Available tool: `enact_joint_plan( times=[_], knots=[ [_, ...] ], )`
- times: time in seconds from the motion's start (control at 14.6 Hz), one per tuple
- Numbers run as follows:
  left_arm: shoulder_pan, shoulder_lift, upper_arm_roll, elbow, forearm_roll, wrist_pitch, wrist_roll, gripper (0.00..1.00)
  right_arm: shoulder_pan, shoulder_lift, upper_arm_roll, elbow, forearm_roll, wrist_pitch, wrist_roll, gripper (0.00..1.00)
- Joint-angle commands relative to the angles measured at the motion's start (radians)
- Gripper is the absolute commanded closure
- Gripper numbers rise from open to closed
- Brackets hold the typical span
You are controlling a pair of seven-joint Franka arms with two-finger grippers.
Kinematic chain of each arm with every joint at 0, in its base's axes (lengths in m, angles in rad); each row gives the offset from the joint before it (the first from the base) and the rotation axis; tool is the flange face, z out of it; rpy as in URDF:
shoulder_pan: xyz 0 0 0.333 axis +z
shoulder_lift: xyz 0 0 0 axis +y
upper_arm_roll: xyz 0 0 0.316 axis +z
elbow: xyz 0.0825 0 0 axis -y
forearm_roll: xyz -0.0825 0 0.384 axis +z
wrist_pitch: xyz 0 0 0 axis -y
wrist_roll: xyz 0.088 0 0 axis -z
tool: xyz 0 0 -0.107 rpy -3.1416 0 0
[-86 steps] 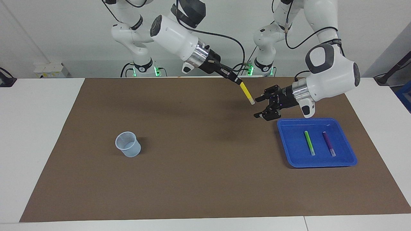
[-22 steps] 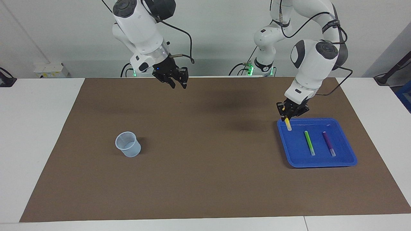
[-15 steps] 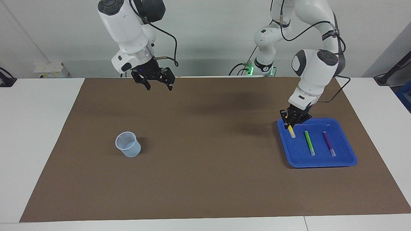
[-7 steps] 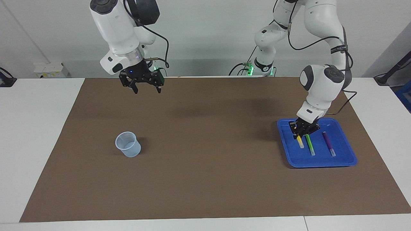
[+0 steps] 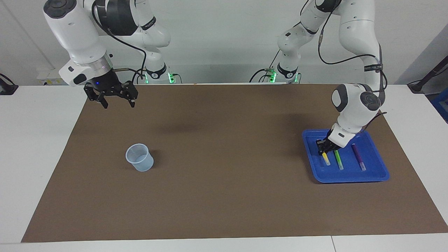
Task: Right arm passes pens to left for tray arrangement
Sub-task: 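Release the yellow pen in the tray and raise the left gripper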
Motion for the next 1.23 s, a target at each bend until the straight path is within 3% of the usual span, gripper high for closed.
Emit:
enact_joint_plan(
  times=[0.0,0.34,0.89,1.16],
  knots=[
    [-0.002,-0.009,0.004,-0.006,0.024,-0.009,-0.027,1.00,0.013,-0.016,-0.020,-0.003,-0.016,-0.001,-0.046,0.00],
    [0.001,-0.003,0.005,-0.023,0.026,0.046,-0.027,1.00,0.004,-0.030,-0.017,-0.001,-0.011,-0.008,-0.044,0.00],
    [-0.001,0.008,0.017,-0.019,0.026,0.057,-0.034,0.59,-0.013,-0.033,-0.015,-0.004,-0.005,-0.014,-0.040,0.00],
    [-0.001,0.008,0.017,-0.016,0.027,0.045,-0.034,0.58,-0.015,-0.033,-0.017,-0.004,-0.004,-0.014,-0.040,0.00]
  ],
)
